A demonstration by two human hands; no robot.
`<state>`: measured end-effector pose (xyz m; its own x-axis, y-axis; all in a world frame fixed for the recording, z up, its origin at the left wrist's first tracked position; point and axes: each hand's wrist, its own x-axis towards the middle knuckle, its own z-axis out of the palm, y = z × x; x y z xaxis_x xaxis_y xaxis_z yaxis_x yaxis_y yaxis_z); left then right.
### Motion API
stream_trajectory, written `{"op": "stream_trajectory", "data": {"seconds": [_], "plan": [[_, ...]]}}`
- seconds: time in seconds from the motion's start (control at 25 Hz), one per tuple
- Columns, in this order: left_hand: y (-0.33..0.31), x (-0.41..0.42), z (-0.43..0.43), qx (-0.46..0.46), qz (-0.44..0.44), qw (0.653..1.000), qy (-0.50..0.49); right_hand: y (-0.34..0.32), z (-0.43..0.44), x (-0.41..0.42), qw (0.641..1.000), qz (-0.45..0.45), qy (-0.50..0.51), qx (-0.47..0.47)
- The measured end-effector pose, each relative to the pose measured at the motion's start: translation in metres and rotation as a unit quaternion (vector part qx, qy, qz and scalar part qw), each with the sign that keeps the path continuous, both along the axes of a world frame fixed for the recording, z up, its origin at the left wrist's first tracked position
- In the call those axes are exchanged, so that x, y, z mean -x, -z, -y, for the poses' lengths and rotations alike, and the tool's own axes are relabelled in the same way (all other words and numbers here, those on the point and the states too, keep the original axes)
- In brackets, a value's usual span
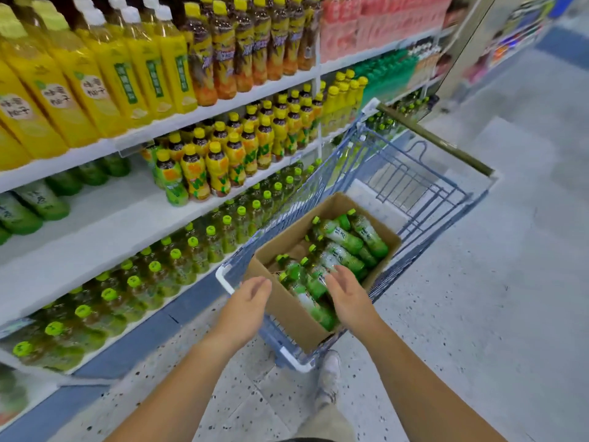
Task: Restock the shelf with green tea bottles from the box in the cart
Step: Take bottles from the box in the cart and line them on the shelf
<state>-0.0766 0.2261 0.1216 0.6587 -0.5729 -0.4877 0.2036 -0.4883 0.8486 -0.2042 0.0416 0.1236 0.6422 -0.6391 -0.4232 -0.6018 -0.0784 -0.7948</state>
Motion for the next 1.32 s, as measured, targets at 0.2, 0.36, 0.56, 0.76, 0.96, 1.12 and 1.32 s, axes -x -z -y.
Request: {"op": "stream_trajectory", "data": {"seconds": [0.2,0.36,0.56,0.76,0.96,1.12,1.32], "plan": [[0.02,0.01,0.12,-0.003,-0.02,0.999,-0.027,0.015,0.121,0.0,0.999,-0.036,-0.038,0.009],[0.046,0.009,0.21,-0.033,-0.027,0.998,-0.052,0.034,0.215,-0.002,0.994,-0.085,-0.067,0.007],[0.096,-0.007,0.304,-0.044,-0.061,0.996,-0.049,0.071,0.31,-0.019,0.984,-0.145,-0.096,0.037],[0.177,-0.04,0.374,-0.073,-0.103,0.99,-0.057,0.135,0.368,-0.047,0.972,-0.178,-0.133,0.074],[0.258,-0.063,0.416,-0.126,-0.135,0.978,-0.096,0.2,0.405,-0.076,0.94,-0.257,-0.171,0.144],[0.294,-0.06,0.447,-0.12,-0.176,0.966,-0.148,0.232,0.419,-0.089,0.919,-0.304,-0.189,0.166],[0.312,-0.063,0.466,-0.142,-0.149,0.948,-0.242,0.24,0.426,-0.096,0.899,-0.329,-0.21,0.2]]}}
